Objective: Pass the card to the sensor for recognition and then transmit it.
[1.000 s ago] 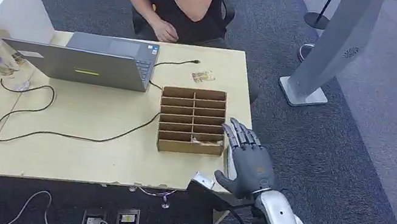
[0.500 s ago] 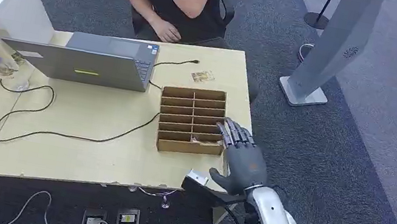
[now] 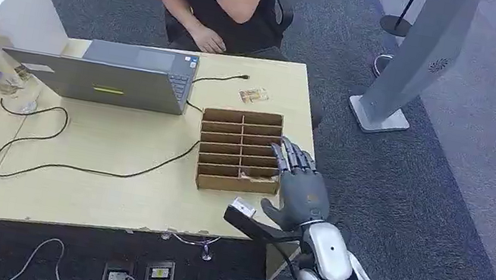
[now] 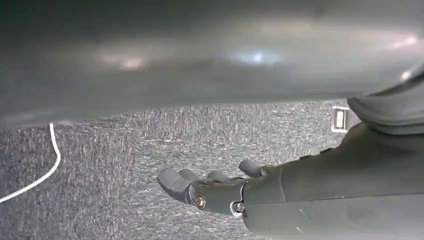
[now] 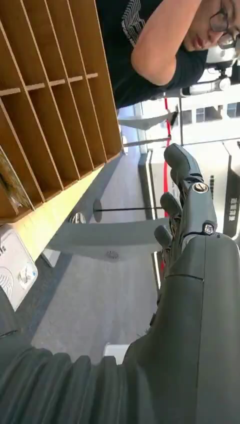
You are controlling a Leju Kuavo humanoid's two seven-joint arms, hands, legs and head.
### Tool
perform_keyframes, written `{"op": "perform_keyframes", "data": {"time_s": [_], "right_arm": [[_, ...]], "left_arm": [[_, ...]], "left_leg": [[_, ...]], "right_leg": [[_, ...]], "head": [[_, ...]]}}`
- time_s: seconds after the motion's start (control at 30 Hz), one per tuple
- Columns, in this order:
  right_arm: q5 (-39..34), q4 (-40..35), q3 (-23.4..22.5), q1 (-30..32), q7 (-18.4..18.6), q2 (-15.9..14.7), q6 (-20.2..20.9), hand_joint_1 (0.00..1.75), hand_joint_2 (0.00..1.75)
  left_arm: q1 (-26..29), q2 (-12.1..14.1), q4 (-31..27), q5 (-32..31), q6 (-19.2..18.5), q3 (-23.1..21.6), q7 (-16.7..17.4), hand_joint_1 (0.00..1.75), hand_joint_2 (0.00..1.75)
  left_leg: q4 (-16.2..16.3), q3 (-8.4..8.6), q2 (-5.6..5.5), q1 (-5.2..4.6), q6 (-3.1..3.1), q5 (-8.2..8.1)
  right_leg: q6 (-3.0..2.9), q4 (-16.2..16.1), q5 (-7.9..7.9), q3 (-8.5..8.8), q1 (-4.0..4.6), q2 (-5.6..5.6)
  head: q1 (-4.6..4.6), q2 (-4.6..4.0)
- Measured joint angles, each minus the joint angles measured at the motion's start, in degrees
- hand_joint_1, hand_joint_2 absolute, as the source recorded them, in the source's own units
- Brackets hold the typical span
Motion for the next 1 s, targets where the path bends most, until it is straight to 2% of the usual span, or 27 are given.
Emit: {"op": "perform_keyframes", "data": {"time_s": [0.5, 1.0], "right_arm": [[0.63, 2.84, -0.46, 0.24, 0.15, 0.0, -0.11, 0.0, 1.75], [2.08, 5.51, -0.46, -0.19, -2.17, 1.4, -0.68, 0.0, 1.75]], "left_arm": [[0.0, 0.09, 0.0, -0.74, -0.76, -0.04, -0.24, 0.0, 0.0], [-0.03, 0.11, 0.0, -0.9, -0.76, -0.07, -0.48, 0.0, 0.0]], "left_leg": [[0.0, 0.0, 0.0, 0.0, 0.0, 0.0], [0.0, 0.0, 0.0, 0.0, 0.0, 0.0]], "right_leg": [[0.0, 0.0, 0.0, -0.01, 0.0, 0.01], [0.0, 0.0, 0.0, -0.01, 0.0, 0.03]], "head": [[0.0, 0.0], [0.0, 0.0]]}}
